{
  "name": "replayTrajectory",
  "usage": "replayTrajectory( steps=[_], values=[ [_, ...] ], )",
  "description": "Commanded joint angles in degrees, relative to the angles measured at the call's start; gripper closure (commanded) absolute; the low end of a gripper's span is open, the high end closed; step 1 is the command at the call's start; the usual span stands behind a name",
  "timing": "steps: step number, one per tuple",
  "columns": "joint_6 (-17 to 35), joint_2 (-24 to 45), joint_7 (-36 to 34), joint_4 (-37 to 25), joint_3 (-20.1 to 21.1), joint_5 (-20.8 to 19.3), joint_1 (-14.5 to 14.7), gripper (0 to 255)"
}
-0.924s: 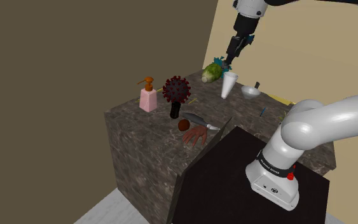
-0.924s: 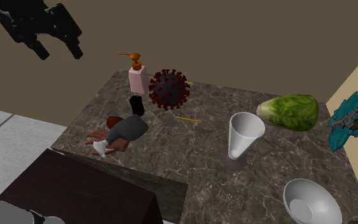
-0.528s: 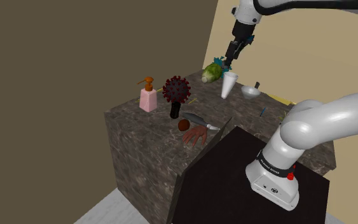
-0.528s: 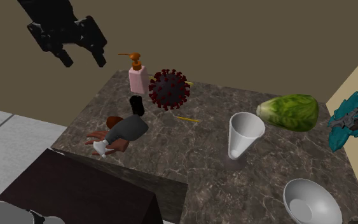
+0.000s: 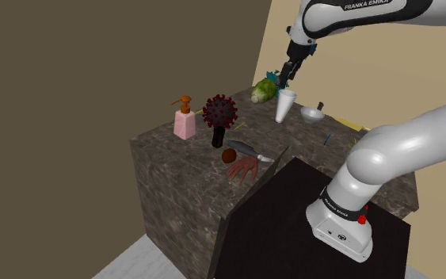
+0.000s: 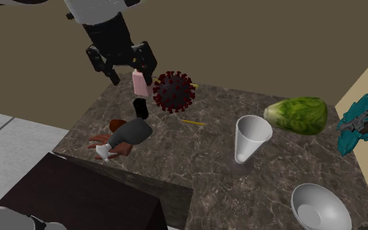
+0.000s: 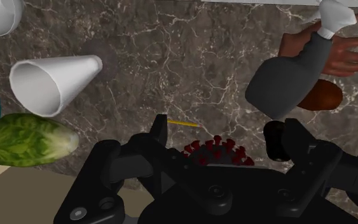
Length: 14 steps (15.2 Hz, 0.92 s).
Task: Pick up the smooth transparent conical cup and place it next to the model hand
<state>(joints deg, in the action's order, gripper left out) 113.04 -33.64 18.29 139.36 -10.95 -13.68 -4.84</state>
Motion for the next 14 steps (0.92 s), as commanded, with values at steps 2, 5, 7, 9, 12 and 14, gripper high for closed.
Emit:
replayTrajectory(
  steps=[2, 5, 7, 9, 12, 14],
  values=[
    [4.5, 4.6, 2.4, -0.8, -3.0, -1.2, -1.0, 0],
    [8.5, 9.5, 4.8, -2.3, -5.8, -1.7, -1.8, 0],
    [11.1, 13.0, 6.5, -3.7, -7.7, -1.6, -2.2, 0],
    [13.5, 16.7, 8.4, -5.4, -9.6, -1.2, -2.5, 0],
    [16.9, 22.6, 11.6, -8.3, -12.2, 0.3, -3.0, 0],
    [19.0, 26.6, 14.0, -10.6, -13.8, 1.9, -3.3, 0]
  ],
)
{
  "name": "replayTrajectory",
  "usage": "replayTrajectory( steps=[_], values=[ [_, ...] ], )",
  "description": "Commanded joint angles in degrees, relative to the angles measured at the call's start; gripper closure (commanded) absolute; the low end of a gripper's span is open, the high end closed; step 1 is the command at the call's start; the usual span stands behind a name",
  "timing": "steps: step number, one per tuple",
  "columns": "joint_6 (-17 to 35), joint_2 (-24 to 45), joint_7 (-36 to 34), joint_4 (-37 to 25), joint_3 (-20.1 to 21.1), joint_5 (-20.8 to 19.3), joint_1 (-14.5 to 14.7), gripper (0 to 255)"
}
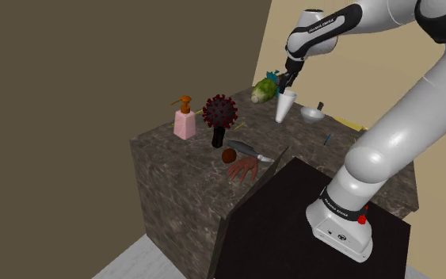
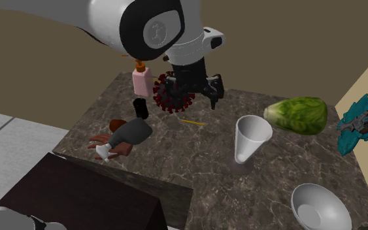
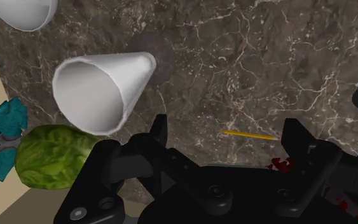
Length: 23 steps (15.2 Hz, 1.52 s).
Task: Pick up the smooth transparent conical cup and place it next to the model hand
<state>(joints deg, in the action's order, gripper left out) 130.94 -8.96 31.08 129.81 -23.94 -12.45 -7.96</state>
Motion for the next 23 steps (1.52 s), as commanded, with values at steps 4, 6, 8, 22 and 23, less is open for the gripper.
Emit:
replayTrajectory(
  steps=[4, 6, 8, 22, 23],
  values=[
    [4.4, 10.5, 6.7, -6.4, -3.2, 5.4, -1.4, 0],
    [5.6, 14.8, 9.6, -9.5, -3.8, 8.3, -2.5, 0],
    [6.4, 19.2, 12.4, -12.9, -3.9, 11.2, -4.0, 0],
    [11.2, 27.2, 16.3, -15.6, -2.6, 16.2, -7.1, 0],
    [11.2, 27.2, 16.3, -15.6, -2.6, 16.2, -7.1, 0]
  ],
)
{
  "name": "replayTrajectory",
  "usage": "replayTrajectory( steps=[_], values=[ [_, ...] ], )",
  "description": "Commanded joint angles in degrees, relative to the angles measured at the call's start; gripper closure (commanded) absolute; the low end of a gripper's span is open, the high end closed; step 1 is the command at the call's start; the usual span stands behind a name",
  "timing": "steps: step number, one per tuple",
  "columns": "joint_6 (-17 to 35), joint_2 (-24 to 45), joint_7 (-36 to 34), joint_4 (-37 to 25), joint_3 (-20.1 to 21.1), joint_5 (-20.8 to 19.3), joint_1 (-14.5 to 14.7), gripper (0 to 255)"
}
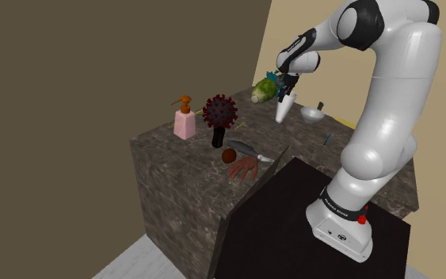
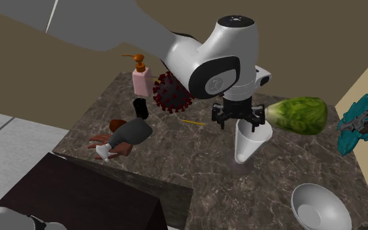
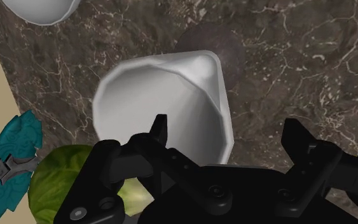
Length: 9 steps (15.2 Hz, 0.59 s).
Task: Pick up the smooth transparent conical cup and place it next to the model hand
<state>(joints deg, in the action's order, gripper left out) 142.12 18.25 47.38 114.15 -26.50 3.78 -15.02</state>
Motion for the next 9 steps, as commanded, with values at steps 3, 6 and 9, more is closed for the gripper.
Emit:
replayTrajectory(
  steps=[3, 6, 9],
  values=[
    [0.0, 0.0, 0.0, 0.0, 0.0, 0.0, 0.0, 255],
    [0.0, 0.0, 0.0, 0.0, 0.0, 0.0, 0.0, 255],
    [0.0, 0.0, 0.0, 0.0, 0.0, 0.0, 0.0, 255]
  ],
)
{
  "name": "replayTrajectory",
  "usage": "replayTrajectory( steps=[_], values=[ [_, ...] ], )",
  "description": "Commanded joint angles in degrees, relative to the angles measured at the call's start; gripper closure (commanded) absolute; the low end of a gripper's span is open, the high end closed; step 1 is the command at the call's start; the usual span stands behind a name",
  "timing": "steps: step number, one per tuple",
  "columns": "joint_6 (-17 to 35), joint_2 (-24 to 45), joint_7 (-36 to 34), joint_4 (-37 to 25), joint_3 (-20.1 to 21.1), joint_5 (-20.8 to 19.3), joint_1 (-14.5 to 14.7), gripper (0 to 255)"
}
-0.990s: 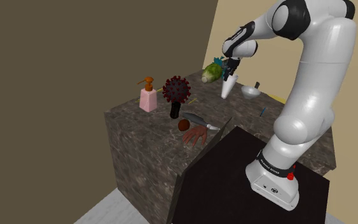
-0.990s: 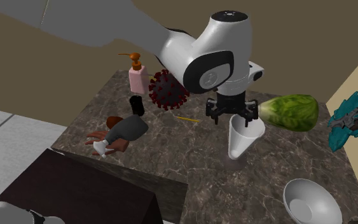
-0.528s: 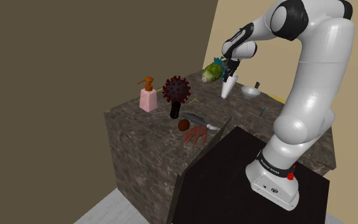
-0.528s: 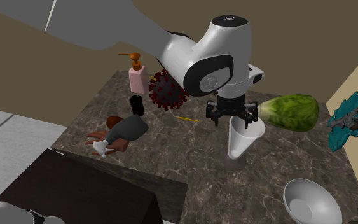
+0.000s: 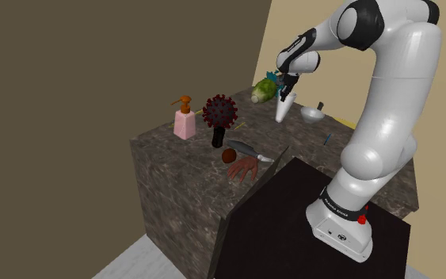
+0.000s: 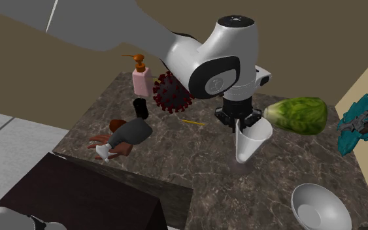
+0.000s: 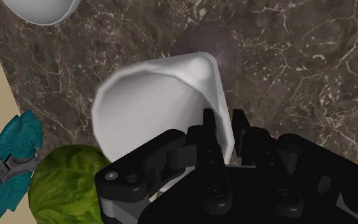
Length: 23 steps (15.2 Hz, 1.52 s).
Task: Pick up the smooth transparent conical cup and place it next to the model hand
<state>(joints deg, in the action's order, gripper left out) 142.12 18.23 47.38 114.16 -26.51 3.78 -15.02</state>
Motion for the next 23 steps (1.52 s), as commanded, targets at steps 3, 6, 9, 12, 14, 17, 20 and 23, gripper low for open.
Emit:
replayTrajectory(
  steps=[3, 6, 9, 12, 14, 17, 20, 23],
  values=[
    [0.0, 0.0, 0.0, 0.0, 0.0, 0.0, 0.0, 255],
    [-1.9, -1.4, -0.4, -0.7, -0.4, -0.8, 0.4, 255],
    [-3.9, -2.6, -0.8, -1.5, -0.8, -1.6, 0.7, 255],
    [-6.0, -3.8, -1.1, -2.4, -1.0, -2.3, 0.9, 255],
    [-7.3, -4.6, -1.3, -3.1, -1.2, -2.7, 1.1, 255],
    [-9.4, -5.7, -1.5, -4.2, -1.4, -3.3, 1.3, 255],
    [-11.5, -6.6, -1.8, -5.5, -1.6, -3.9, 1.4, 255],
    [-13.6, -7.5, -1.9, -6.8, -1.7, -4.3, 1.6, 255]
  ],
)
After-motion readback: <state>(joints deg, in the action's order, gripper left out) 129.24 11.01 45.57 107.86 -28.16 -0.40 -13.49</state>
